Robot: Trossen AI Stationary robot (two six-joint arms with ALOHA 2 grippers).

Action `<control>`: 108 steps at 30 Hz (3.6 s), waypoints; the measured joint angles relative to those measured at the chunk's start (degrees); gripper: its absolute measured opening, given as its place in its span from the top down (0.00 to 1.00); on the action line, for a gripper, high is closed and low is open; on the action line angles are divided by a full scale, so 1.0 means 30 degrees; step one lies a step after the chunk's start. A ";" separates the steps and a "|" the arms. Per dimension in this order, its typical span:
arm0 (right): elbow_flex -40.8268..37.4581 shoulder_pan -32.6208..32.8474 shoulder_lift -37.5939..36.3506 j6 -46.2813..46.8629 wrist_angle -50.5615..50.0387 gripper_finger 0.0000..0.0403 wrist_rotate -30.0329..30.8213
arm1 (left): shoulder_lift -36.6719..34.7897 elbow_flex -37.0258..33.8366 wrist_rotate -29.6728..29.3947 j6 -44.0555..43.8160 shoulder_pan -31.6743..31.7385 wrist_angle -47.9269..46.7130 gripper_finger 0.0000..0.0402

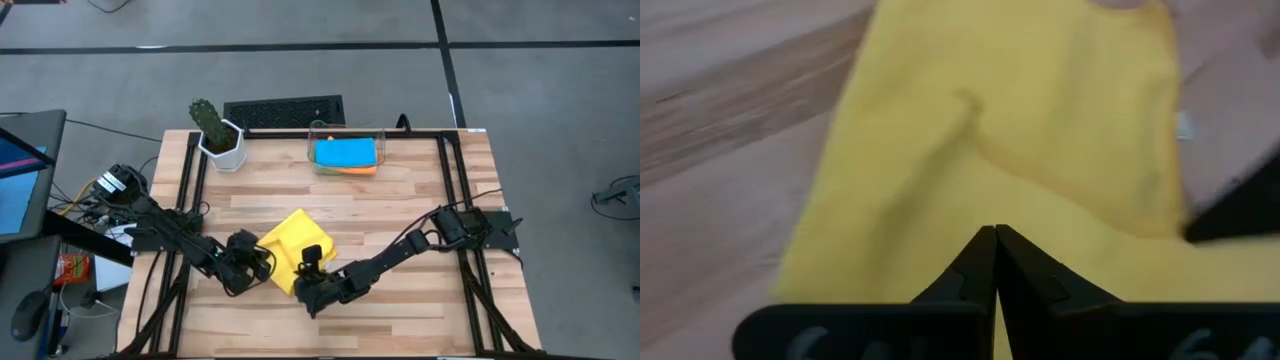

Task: Fold microfiber towels
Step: Fold the yellow towel

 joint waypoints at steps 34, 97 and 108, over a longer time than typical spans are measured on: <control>0.0000 -0.1132 -0.0517 -0.1073 -0.1215 0.91 0.0045 | 0.0000 0.1067 -0.1294 0.4376 0.0853 0.0237 1.00; -0.0036 0.0314 -0.0832 0.7605 0.2278 0.86 -0.1087 | 0.0000 -0.1744 0.1053 0.5847 0.4022 0.2566 1.00; -0.0009 0.0614 0.0357 0.9105 0.0770 0.91 -0.2001 | 0.0000 -0.1737 0.0963 0.6135 0.4022 0.2383 1.00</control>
